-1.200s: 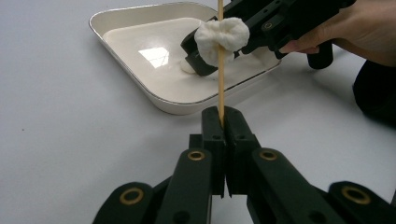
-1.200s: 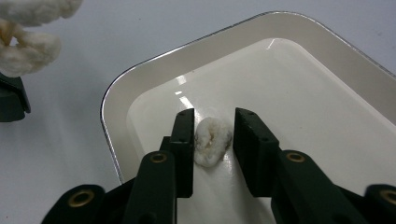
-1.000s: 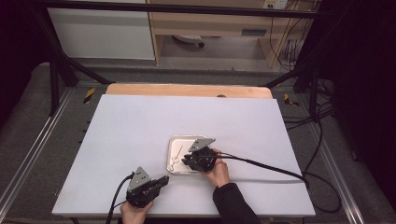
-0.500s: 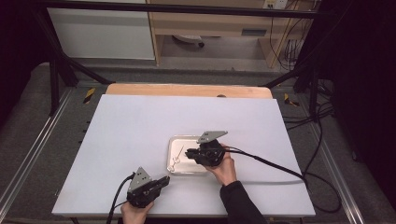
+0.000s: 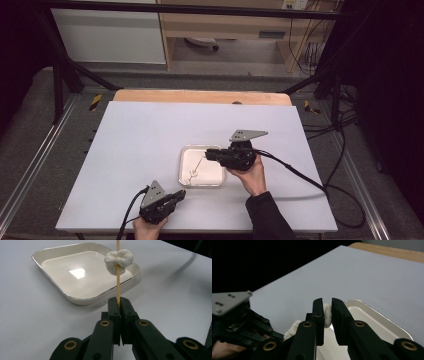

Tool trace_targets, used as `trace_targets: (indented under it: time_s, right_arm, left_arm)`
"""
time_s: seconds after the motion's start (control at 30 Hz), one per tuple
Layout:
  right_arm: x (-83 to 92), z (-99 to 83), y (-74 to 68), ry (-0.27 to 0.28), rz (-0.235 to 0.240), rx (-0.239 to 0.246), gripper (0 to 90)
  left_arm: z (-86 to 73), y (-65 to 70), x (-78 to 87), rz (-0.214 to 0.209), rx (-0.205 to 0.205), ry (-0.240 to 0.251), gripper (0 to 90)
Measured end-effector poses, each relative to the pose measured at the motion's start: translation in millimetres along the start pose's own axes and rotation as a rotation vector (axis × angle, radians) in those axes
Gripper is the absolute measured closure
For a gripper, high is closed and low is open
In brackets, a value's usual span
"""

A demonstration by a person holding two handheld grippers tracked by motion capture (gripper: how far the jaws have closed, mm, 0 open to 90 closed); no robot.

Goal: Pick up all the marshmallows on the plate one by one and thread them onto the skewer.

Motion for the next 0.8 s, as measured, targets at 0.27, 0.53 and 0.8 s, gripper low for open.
trace_targets:
  time_s: [0.27, 0.53, 0.8]
  right_arm:
    - [-1.9, 3.4, -7.1, 0.021, 0.068, -0.061, 81.2]
    - [-3.3, 1.2, -6.5, 0.013, 0.082, -0.087, 81.0]
    - [-3.2, 1.3, -6.1, 0.018, 0.096, -0.117, 80.5]
  left_arm:
    - [2.2, 2.3, 1.2, -0.005, -0.016, 0.021, 88.1]
    - [3.8, 3.6, 2.1, -0.005, -0.023, 0.037, 88.2]
    - [5.5, 3.4, 4.1, -0.003, -0.022, 0.061, 88.4]
Point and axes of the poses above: each handheld gripper's, and its own axes: x roughly backward along the jaws, z roughly out of its top, y roughly to its right, the point moved 10 cm from there along -x, roughly forward along the jaws, and after that the axes turned 2 degrees about y, right-handed, at the moved point
